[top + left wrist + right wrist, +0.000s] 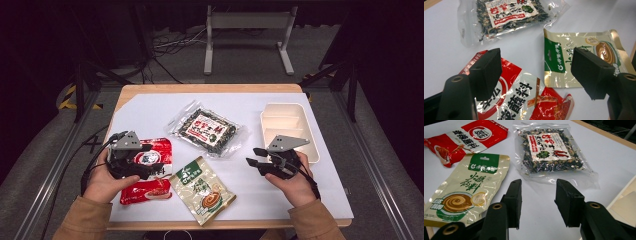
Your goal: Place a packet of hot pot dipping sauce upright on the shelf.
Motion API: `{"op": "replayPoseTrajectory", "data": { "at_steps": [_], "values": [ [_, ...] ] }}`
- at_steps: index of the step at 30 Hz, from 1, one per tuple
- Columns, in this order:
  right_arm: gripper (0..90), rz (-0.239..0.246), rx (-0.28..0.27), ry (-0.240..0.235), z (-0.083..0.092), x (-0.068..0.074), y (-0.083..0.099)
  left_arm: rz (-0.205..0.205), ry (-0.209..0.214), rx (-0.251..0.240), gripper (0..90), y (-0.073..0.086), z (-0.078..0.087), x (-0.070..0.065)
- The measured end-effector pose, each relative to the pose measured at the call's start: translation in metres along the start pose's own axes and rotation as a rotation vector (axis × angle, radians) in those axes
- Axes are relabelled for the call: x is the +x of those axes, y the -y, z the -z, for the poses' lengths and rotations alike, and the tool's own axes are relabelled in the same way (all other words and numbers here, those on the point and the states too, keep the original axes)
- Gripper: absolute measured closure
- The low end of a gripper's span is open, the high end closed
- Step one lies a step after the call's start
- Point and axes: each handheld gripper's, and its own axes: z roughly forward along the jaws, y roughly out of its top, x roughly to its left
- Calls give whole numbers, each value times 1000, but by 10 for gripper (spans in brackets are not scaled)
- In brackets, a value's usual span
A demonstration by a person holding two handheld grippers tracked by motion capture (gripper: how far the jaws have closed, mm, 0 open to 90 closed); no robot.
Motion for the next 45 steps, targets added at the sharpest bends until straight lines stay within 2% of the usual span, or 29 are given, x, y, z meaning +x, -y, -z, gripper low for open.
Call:
{"op": "replayPoseTrajectory", "data": {
  "at_steps": [3, 9, 13, 17, 21, 28, 32, 39, 45],
  "values": [
    [568, 2, -1, 1, 0, 0, 0, 15, 41, -22, 256, -1, 0, 0],
    [566, 4, -2, -2, 1, 1, 0, 17, 67, -16, 257, -4, -5, -5],
    [565, 8, -2, -3, 1, 3, -1, 22, 69, -7, 257, -6, -12, -8],
    [563, 14, -2, -6, 0, 4, -1, 32, 73, -24, 258, -7, -21, -12],
    [560, 14, 0, -7, 0, 4, -1, 32, 60, -33, 258, -8, -30, -17],
    [553, 21, 0, -10, -1, 7, -2, 48, 40, -9, 257, -6, -49, -22],
    [550, 26, 2, -14, -2, 8, -2, 69, 58, 18, 257, -3, -63, -22],
    [541, 32, 8, -21, -5, 10, -2, 73, 52, 82, 258, 6, -83, -22],
    [532, 35, 14, -27, -7, 10, -1, 90, 69, 97, 258, 10, -93, -21]
  ]
}}
